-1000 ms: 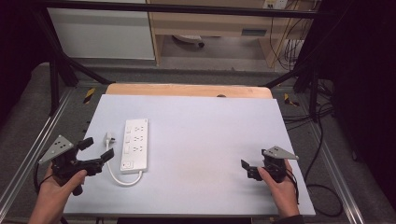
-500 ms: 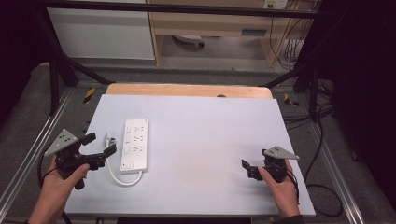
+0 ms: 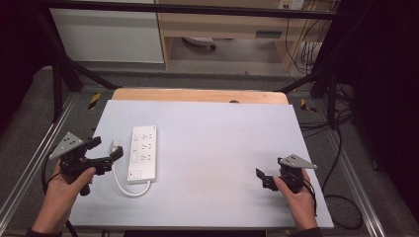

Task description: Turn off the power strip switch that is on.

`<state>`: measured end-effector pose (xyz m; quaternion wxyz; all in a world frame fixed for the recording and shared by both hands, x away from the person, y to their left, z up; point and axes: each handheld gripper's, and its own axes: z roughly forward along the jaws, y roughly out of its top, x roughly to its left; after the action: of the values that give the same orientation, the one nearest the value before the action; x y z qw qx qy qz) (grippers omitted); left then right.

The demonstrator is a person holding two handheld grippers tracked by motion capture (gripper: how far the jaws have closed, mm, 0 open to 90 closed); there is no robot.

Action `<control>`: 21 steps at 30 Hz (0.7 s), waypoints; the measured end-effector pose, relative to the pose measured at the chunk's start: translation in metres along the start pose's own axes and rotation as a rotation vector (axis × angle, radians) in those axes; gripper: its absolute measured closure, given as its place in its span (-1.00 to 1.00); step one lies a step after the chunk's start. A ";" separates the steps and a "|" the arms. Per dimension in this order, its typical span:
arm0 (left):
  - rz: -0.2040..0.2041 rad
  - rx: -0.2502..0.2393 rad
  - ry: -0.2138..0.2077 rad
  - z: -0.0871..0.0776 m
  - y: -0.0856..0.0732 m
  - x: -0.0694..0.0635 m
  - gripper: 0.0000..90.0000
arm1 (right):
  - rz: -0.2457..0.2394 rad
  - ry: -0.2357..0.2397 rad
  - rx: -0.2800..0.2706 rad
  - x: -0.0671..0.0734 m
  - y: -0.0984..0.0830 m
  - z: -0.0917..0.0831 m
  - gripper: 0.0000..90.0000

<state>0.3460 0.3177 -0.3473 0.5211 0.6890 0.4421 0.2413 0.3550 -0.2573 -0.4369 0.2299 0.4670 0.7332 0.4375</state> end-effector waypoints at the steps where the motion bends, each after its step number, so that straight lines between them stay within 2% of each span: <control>1: 0.002 0.003 0.001 0.001 0.000 0.001 -0.87 | 0.000 0.000 0.000 0.000 0.000 0.000 -0.91; 21: -0.004 0.018 0.010 0.009 0.002 0.006 -0.86 | 0.001 0.000 -0.001 0.000 0.000 0.000 -0.91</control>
<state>0.3570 0.3182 -0.3491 0.5129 0.6917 0.4484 0.2399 0.3551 -0.2576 -0.4369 0.2299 0.4673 0.7329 0.4379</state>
